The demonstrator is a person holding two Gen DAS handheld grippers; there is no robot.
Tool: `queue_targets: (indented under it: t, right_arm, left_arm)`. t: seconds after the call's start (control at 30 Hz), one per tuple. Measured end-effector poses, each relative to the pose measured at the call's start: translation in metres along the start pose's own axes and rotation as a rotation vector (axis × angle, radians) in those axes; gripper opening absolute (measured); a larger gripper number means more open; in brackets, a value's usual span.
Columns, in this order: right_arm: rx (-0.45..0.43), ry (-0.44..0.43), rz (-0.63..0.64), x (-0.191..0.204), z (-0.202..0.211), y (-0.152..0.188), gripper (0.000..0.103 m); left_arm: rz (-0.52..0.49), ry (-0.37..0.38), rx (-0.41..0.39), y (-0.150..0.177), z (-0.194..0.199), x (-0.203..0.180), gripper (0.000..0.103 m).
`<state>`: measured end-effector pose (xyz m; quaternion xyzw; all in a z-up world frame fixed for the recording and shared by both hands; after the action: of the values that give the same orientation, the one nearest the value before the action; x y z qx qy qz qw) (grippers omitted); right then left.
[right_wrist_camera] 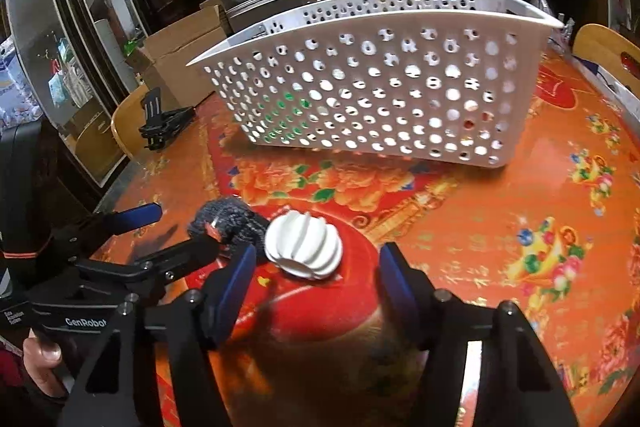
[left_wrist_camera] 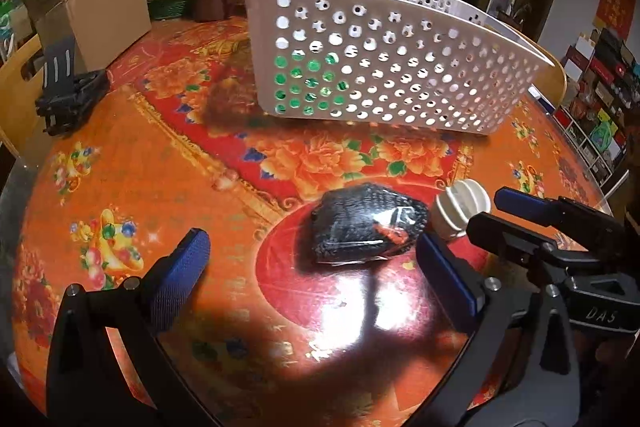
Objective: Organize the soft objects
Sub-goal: 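Grasp the black knit bundle with the left tool while the right tool grasps the white ribbed object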
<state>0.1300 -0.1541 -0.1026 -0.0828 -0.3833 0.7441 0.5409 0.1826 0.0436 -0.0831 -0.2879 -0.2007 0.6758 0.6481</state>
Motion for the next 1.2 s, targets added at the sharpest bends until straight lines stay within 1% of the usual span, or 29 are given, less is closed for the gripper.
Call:
queue_targets:
  t: [0.1,0.17,0.2,0.27,0.4,0.53,0.7,0.77,0.8,0.83,0.87,1.03,1.2]
  right_arm:
    - [0.006,-0.006,0.003,0.002,-0.004,-0.002,0.061]
    - [0.019,-0.013,0.005,0.002,-0.007,-0.002,0.052]
    - [0.022,-0.019,0.001,0.001,-0.008,-0.002,0.05]
    - [0.026,-0.029,0.004,-0.001,-0.006,0.0,0.041]
    - [0.0,-0.021,0.001,-0.004,0.003,0.003,0.041]
    - [-0.052,0.015,-0.023,-0.019,0.021,0.005,0.041]
    - [-0.067,0.03,-0.042,-0.032,0.031,0.008,0.041]
    - [-0.072,0.033,-0.045,-0.034,0.035,0.008,0.041]
    - [-0.075,0.035,-0.045,-0.035,0.037,0.008,0.041]
    - [-0.077,0.035,-0.046,-0.035,0.037,0.008,0.041]
    - [-0.079,0.037,-0.046,-0.036,0.038,0.009,0.041]
    - [-0.089,0.037,-0.05,-0.039,0.044,0.009,0.041]
    - [-0.1,0.04,-0.047,-0.039,0.051,0.01,0.041]
  left_arm:
    - [0.015,0.008,0.001,0.0,-0.002,0.006,0.101]
    - [0.02,0.014,0.001,0.0,-0.002,0.007,0.101]
    - [0.02,0.013,-0.001,0.0,-0.002,0.007,0.101]
    - [0.017,0.013,-0.006,-0.001,-0.001,0.007,0.101]
    - [0.021,0.022,-0.012,-0.002,0.001,0.002,0.101]
    - [-0.014,0.019,-0.005,-0.003,-0.003,-0.014,0.101]
    - [-0.044,0.013,0.007,-0.005,-0.014,-0.031,0.101]
    - [-0.052,0.004,0.009,-0.005,-0.018,-0.036,0.095]
    - [-0.052,-0.003,0.012,-0.004,-0.02,-0.037,0.085]
    - [-0.053,-0.006,0.021,-0.004,-0.022,-0.038,0.069]
    - [-0.052,0.003,0.034,-0.003,-0.025,-0.038,0.063]
    - [-0.063,-0.026,0.005,0.0,-0.023,-0.04,0.056]
    - [-0.094,-0.037,-0.047,-0.001,-0.01,-0.042,0.055]
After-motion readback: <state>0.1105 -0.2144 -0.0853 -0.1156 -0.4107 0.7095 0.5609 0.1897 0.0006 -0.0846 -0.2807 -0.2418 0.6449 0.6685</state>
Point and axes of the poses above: each gripper's, at about its wrist camera, not at the fingertips, and z roughly against the way its jaws point, x to its left, y to its underside, the point moved 2 cm from there along -z, roughly the way its jaws point, and after that the axes turned 1 degree about -x, right-handed, at the moved point
